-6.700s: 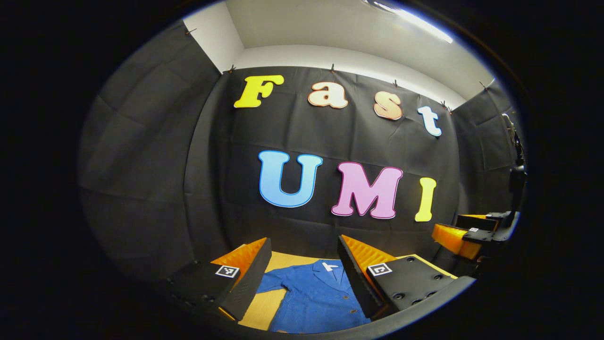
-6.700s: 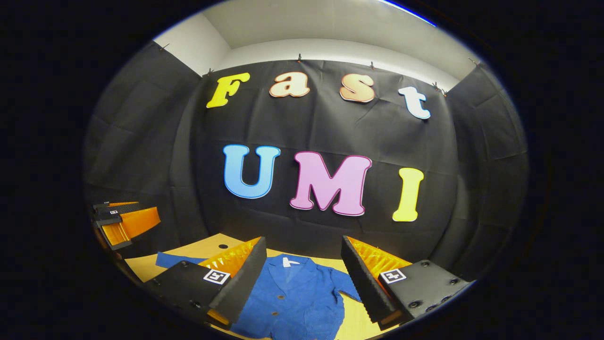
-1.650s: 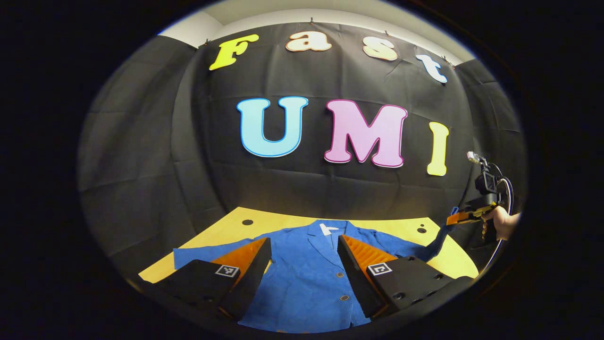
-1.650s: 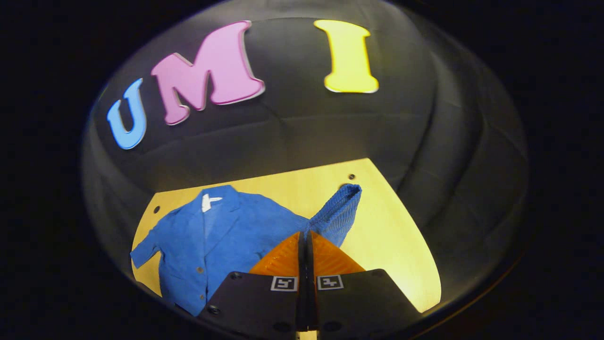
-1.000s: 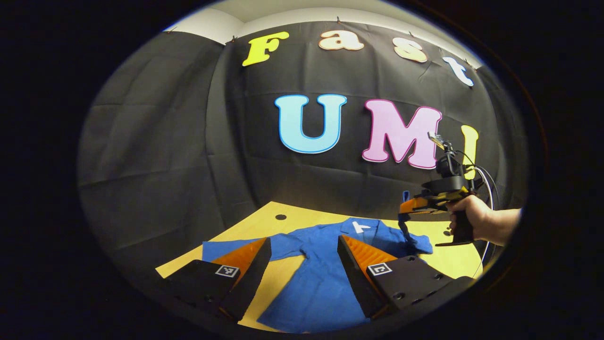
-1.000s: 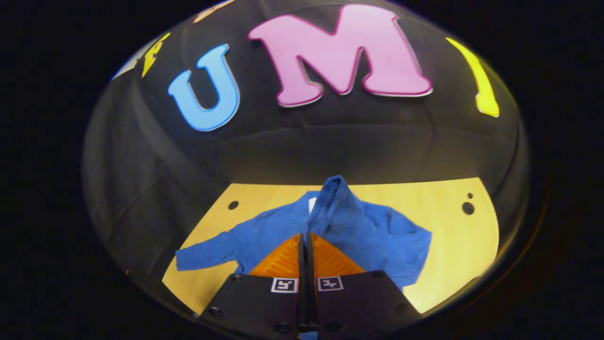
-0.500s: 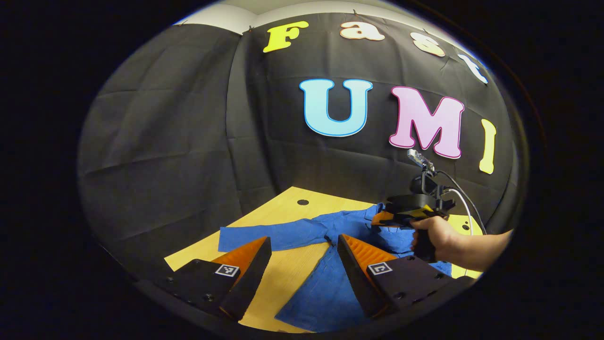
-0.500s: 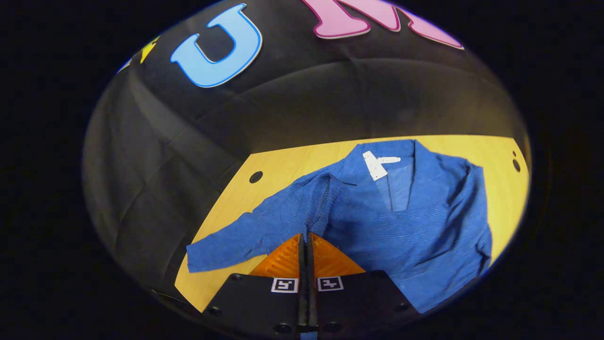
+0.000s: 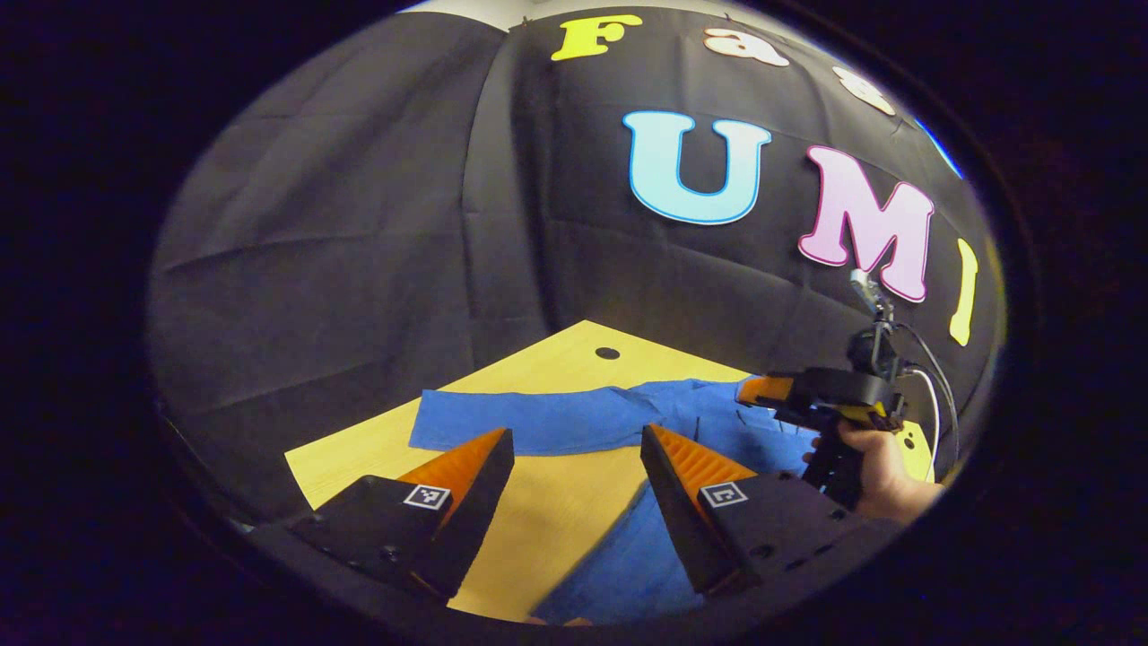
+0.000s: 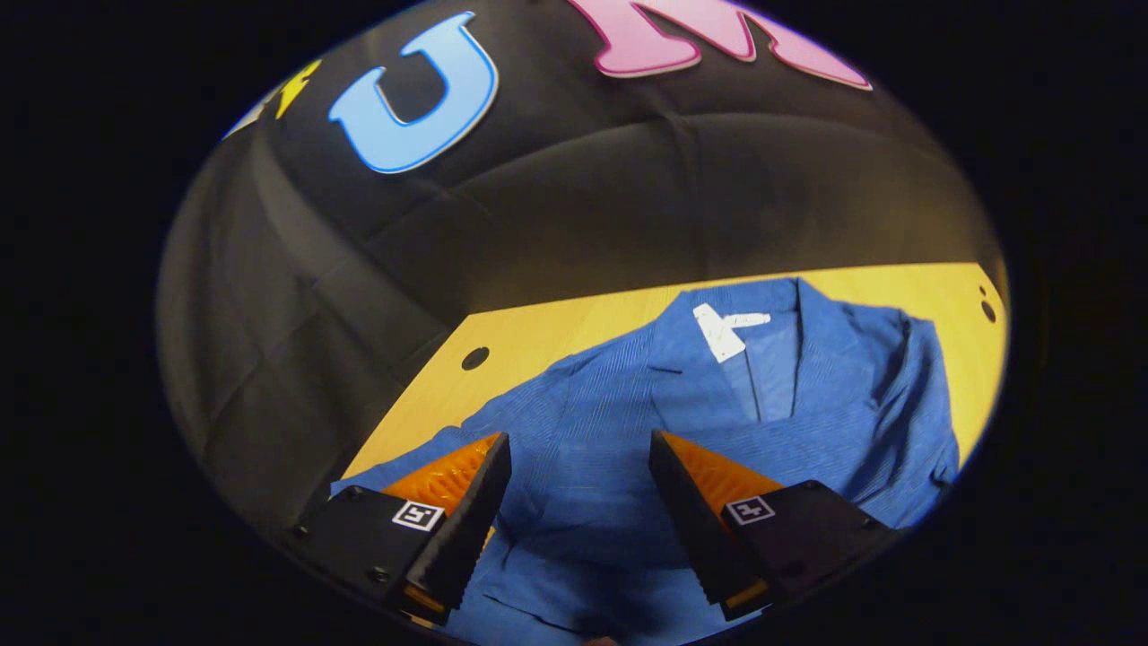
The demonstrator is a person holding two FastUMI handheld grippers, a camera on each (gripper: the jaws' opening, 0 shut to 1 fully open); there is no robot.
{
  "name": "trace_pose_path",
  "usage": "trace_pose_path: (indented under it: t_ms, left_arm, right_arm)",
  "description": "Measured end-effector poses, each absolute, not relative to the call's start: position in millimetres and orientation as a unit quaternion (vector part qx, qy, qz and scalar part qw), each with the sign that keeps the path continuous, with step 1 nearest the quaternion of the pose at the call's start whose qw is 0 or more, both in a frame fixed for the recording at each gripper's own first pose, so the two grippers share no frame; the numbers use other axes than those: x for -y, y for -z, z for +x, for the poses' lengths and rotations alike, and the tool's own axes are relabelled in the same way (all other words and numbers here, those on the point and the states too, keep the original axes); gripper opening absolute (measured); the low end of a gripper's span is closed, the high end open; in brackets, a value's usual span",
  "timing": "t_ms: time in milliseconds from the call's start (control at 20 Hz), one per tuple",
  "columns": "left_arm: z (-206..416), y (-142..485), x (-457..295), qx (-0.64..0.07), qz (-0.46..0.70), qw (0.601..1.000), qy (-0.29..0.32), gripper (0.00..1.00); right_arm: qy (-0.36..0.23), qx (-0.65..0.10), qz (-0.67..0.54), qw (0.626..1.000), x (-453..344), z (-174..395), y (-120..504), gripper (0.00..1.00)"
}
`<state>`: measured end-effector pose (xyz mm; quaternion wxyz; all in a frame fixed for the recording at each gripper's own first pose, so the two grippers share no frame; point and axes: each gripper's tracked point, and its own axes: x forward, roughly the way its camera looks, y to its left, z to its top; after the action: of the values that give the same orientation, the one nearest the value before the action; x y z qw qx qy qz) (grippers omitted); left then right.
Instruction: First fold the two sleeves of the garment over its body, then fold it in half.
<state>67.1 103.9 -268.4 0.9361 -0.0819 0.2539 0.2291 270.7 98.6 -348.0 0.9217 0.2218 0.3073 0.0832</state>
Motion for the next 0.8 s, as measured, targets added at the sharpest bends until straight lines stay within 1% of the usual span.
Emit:
trace_pose_path:
  t_ms: [50,200,300,400,550,700,800]
  left_arm:
    - [70.9,273.4,-113.4,-0.250,-0.082,0.934,-0.239,0.84]
    - [78.6,292.2,-147.4,-0.251,-0.091,0.924,-0.273,0.84]
    - [82.4,305.4,-169.7,-0.258,-0.091,0.918,-0.288,0.84]
    - [83.1,321.0,-195.9,-0.267,-0.081,0.912,-0.300,0.84]
    - [88.3,344.9,-235.6,-0.286,-0.092,0.900,-0.315,0.84]
    - [87.4,368.9,-268.8,-0.317,-0.113,0.883,-0.327,0.84]
    - [89.0,394.2,-283.5,-0.352,-0.122,0.873,-0.315,0.83]
  right_arm:
    - [-0.085,-0.288,0.218,0.929,-94.9,267.4,338.3,0.98]
    - [-0.096,-0.250,0.183,0.946,-80.2,252.7,320.1,0.98]
    - [-0.111,-0.233,0.122,0.958,-69.0,239.4,308.6,0.97]
    - [-0.115,-0.191,0.074,0.972,-55.1,229.1,287.8,0.98]
    - [-0.120,-0.144,0.052,0.981,-45.1,214.4,262.5,0.98]
    - [-0.110,-0.113,0.046,0.986,-28.0,200.2,245.7,0.98]
    - [-0.085,-0.100,0.028,0.991,-11.3,190.8,240.6,0.98]
